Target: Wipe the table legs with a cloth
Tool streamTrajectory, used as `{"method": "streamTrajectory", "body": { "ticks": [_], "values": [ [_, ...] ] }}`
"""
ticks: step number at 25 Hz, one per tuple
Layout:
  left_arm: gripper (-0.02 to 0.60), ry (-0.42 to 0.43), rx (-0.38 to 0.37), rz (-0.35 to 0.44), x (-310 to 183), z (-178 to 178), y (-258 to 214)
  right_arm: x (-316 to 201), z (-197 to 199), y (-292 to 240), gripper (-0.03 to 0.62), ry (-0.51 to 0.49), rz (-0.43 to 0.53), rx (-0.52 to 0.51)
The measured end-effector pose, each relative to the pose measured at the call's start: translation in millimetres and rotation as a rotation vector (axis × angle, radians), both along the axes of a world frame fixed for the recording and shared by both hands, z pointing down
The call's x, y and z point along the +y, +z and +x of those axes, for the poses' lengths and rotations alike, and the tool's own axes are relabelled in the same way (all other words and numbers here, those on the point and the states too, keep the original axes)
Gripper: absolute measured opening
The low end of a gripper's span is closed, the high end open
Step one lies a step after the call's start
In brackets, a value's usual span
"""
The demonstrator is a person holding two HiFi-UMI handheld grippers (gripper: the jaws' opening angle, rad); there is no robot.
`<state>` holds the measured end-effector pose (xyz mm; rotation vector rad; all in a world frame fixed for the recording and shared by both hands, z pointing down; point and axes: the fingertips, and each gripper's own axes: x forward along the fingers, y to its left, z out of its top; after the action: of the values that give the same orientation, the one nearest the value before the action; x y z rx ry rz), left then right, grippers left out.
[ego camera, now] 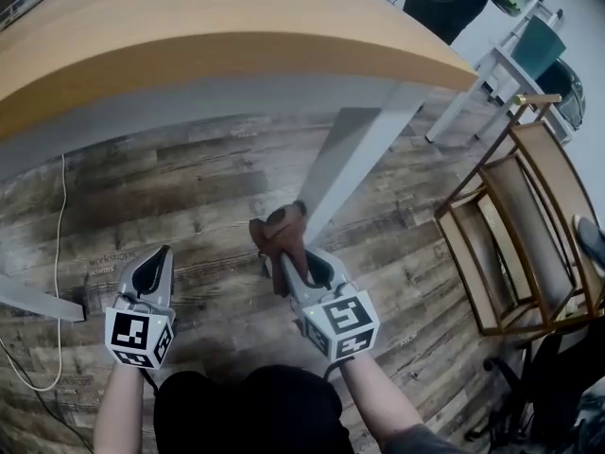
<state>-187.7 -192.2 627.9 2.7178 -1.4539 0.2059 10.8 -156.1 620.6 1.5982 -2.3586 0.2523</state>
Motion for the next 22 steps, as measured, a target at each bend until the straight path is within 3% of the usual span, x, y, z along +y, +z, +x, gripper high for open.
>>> {"method": "streamTrajectory", "body": {
  "ticks": [4,11,22],
  "values": [
    [0.018,-0.013,-0.03,-0.032,1,-6,29,2,1,49,0.063,0.007,-0.067,-0.026],
    [0.018,0.007,0.002,-0.032,3,-7,61,-5,5,149,0.063,0.033,-0.202,-0.014],
    [0.018,-0.011,0.024,-0.11,4,-9,112,-2,12,267,0.063,0.038,-0.434,0.011]
  ]
}}
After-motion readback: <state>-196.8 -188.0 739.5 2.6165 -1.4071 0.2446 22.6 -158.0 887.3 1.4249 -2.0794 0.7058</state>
